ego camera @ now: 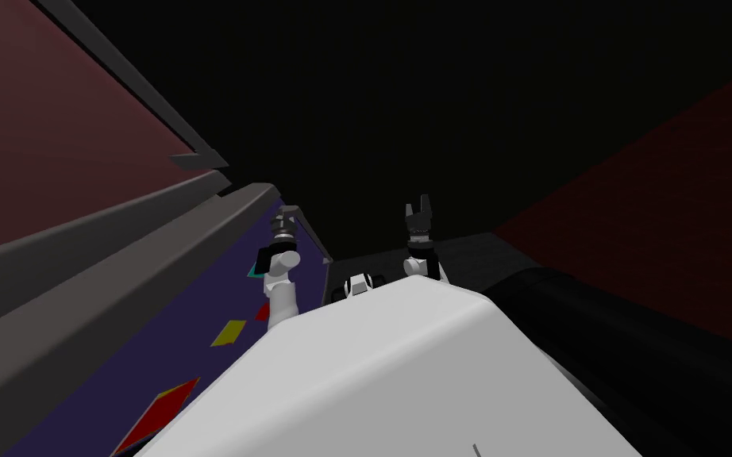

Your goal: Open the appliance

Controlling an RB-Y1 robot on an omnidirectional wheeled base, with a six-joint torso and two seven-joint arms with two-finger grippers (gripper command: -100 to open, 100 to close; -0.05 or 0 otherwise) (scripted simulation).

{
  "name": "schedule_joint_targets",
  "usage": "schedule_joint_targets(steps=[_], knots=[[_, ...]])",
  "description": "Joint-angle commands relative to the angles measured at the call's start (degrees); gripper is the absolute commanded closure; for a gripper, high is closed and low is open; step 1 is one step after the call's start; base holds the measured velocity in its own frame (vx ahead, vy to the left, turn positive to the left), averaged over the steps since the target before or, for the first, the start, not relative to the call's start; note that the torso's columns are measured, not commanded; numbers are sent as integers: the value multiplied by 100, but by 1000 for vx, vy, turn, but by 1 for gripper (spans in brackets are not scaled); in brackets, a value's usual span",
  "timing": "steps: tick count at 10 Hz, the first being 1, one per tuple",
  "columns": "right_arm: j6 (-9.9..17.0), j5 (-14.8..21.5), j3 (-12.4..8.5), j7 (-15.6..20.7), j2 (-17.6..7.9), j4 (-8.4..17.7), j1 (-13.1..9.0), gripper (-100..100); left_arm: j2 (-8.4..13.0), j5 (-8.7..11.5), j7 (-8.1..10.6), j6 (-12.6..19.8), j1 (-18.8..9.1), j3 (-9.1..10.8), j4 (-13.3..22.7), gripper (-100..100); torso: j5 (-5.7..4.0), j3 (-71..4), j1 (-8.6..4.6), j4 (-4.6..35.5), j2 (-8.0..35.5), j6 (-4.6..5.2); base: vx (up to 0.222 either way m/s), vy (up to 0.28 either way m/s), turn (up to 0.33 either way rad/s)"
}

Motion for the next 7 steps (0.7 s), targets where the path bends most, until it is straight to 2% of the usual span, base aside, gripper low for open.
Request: schedule_joint_targets(steps=[1,4,5,6,7], knots=[[0,0,0,0,0,0,0,0,-84,26,-13,152,68,-302,-112,100,0,8,16,6,15,-9,-237,-126,-158],[0,0,0,0,0,0,0,0,-131,57,-42,247,81,-654,-173,100,-4,0,-7,4,-4,-2,-207,-179,-146],[0,0,0,0,0,0,0,0,-158,8,-71,221,50,-566,-153,100,-8,-11,-13,2,-23,15,-106,-81,-41],[0,0,-1,0,-1,0,2,0,-193,45,-102,249,84,-857,-163,100,-9,-30,24,5,-52,-7,-195,-91,-171],[0,0,-1,0,-2,0,0,0,-193,45,-102,249,84,-857,-163,100,-10,-16,-9,3,-23,29,-215,-75,-177]])
